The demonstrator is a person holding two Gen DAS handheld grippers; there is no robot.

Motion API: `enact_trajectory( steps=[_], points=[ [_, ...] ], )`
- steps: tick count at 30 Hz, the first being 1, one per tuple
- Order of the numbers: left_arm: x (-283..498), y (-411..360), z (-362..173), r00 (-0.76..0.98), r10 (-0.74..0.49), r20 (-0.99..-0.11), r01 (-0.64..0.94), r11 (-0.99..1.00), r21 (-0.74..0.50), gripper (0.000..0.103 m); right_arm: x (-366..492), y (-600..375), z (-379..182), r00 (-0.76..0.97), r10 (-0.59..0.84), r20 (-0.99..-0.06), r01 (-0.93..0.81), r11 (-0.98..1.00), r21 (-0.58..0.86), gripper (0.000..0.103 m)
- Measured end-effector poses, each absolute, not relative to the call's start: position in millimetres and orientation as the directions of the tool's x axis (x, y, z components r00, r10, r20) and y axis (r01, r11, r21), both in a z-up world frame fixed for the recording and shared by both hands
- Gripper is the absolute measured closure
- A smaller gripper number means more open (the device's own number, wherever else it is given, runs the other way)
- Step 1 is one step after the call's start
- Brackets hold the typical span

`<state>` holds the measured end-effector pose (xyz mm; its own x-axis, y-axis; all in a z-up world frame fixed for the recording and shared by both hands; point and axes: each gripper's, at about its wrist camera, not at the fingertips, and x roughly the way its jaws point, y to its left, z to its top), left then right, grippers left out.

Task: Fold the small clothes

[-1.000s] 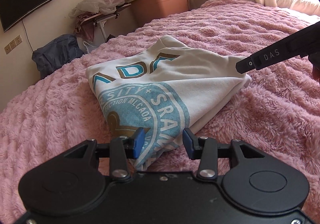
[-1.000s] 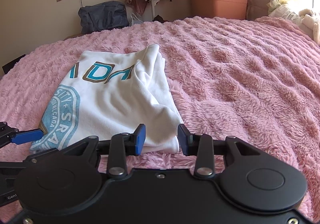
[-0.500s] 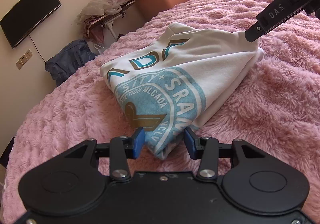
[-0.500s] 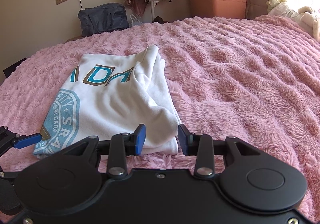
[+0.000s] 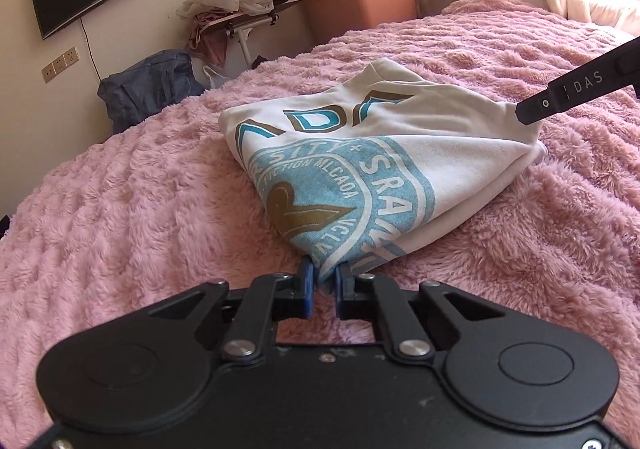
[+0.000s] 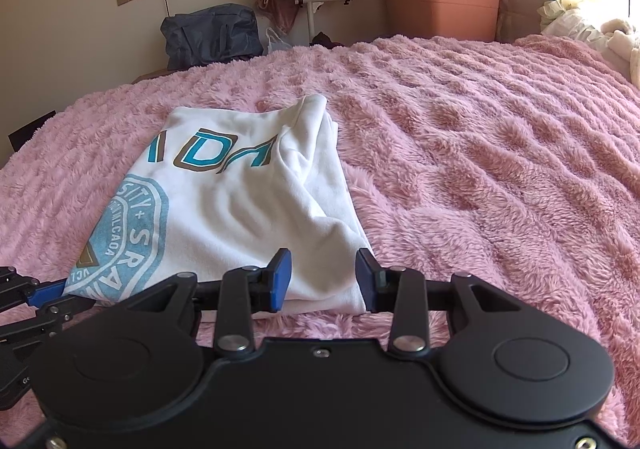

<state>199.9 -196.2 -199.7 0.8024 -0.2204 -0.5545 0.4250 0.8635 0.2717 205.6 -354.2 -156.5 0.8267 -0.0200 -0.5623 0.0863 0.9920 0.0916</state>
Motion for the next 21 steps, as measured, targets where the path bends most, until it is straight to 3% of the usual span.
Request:
enact_trajectory(
  steps=[3, 8, 13, 21],
  points=[
    [200, -191, -202, 0.795, -0.218, -0.566, 0.427, 0.863, 0.269, 0.098, 207, -356, -155, 0.83, -0.031, -0.557, 0.086, 0.994, 0.074, 0.066],
    [212, -169, -213, 0.753, -0.205, -0.626, 0.375, 0.915, 0.152, 0.1, 213, -357, -161, 0.824, -0.02, -0.566, 0.071, 0.995, 0.068, 0.066],
    [210, -173, -213, 0.734, -0.232, -0.638, 0.414, 0.898, 0.15, 0.101, 211, -346, -156, 0.864, 0.019, -0.503, -0.011, 1.0, 0.02, 0.064],
    [186, -142, -174, 0.756, -0.304, -0.579, 0.388, 0.921, 0.023, 0.096, 257, -363, -144, 0.845, 0.148, -0.514, -0.112, 0.989, 0.102, 0.062]
  ],
)
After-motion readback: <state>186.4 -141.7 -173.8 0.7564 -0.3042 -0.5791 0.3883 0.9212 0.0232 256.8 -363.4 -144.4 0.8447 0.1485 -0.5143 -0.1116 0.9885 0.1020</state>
